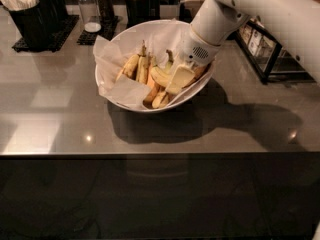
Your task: Pick banana from white bowl
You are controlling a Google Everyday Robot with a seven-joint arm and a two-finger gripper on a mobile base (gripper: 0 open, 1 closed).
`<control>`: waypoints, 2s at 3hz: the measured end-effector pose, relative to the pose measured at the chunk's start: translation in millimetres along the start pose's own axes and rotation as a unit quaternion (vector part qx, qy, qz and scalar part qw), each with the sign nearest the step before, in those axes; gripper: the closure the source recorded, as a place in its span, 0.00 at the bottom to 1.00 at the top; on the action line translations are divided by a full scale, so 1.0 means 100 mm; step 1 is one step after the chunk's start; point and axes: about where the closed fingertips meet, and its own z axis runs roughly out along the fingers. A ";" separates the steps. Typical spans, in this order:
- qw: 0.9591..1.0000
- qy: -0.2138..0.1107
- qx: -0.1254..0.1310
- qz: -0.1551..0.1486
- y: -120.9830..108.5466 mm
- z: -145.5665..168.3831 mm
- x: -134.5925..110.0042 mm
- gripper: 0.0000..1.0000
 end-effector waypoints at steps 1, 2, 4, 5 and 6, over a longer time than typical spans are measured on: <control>1.000 -0.012 0.016 0.002 -0.01 -0.23 0.00 1.00; 0.999 -0.036 0.027 0.007 0.06 -0.59 0.02 1.00; 0.997 0.016 0.045 0.054 0.55 -1.41 0.09 1.00; 0.993 -0.007 0.058 0.101 0.94 -1.68 0.17 1.00; 0.982 -0.039 0.077 0.169 1.32 -1.87 0.41 1.00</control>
Offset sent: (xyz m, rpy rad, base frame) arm -0.0257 -0.0514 0.0949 0.1260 -0.0776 -0.0612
